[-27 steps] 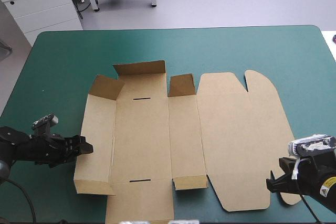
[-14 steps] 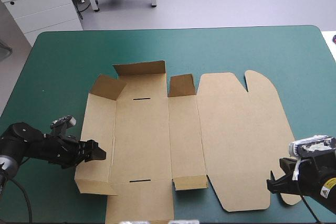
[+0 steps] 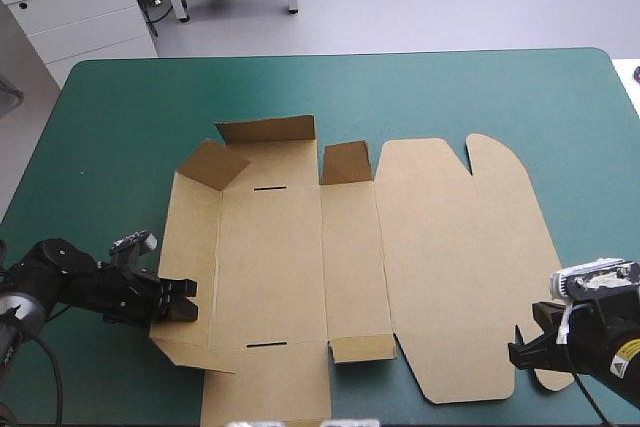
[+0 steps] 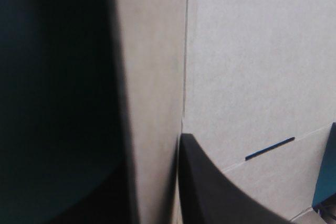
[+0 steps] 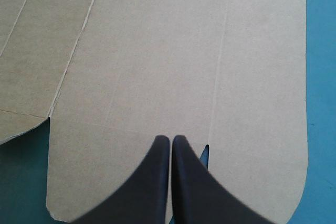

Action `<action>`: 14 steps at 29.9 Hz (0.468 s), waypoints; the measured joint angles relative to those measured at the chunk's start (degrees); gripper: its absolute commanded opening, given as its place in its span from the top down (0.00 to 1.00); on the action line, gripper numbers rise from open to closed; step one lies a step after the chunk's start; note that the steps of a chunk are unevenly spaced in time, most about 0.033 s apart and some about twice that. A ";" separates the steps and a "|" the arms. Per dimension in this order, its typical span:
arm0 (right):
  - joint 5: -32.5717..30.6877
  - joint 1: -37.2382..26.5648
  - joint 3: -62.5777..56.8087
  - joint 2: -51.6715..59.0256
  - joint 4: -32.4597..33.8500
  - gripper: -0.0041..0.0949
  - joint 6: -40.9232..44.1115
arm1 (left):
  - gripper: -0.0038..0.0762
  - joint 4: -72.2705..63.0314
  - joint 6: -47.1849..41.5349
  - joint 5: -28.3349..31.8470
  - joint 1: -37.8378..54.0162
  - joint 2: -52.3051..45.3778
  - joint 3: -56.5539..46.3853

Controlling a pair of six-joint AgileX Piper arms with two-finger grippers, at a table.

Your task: Fold the box

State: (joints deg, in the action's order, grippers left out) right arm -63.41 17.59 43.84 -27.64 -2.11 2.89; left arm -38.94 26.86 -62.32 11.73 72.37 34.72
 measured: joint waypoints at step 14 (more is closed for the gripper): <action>-4.84 0.00 0.00 0.00 0.38 0.96 -2.09 | 0.96 2.11 2.56 1.31 -0.13 -0.31 8.26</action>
State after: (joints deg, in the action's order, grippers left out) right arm -68.25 17.59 43.84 -27.64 -1.73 0.81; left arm -36.83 29.43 -61.02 11.60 72.06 42.98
